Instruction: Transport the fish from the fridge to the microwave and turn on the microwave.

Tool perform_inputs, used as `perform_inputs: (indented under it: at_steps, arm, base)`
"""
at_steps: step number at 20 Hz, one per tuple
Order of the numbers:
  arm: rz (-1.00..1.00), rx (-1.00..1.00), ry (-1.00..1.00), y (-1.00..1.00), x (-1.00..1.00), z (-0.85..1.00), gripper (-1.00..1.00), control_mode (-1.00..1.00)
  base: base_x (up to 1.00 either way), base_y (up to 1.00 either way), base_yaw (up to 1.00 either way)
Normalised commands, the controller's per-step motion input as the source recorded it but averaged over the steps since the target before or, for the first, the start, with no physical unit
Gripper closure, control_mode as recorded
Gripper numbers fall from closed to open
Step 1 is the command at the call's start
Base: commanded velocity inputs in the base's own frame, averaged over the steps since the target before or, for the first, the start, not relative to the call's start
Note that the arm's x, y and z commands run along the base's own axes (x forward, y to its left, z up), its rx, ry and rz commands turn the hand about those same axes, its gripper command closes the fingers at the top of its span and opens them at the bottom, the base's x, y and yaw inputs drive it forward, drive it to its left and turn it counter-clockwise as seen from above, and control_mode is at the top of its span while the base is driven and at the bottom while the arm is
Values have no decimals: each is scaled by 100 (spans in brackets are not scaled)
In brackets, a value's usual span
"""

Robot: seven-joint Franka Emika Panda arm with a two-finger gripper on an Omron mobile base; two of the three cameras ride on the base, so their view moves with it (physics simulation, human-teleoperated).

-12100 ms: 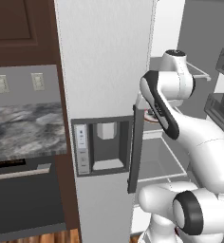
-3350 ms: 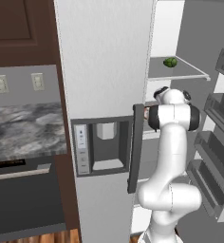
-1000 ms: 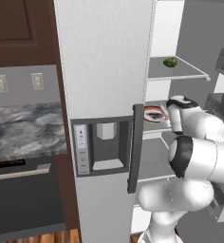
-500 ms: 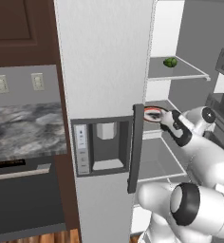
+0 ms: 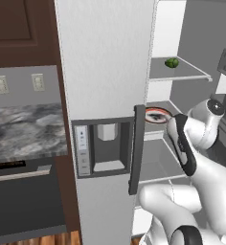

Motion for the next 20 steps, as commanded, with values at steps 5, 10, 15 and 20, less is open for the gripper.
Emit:
perform_inputs:
  at_steps: [5, 10, 15, 20]
  arm:
    - [0, 0, -2, 27, -21, -12, 100, -100]
    - [0, 0, -5, 23, -24, -8, 100, -100]
    - [0, 0, -1, 29, -45, 0, 100, -100]
    - [0, -5, 0, 63, -17, 0, 100, -100]
  base:
    - [0, 0, 0]
    - [0, 0, 0]
    - [0, 0, 0]
    - [0, 0, 0]
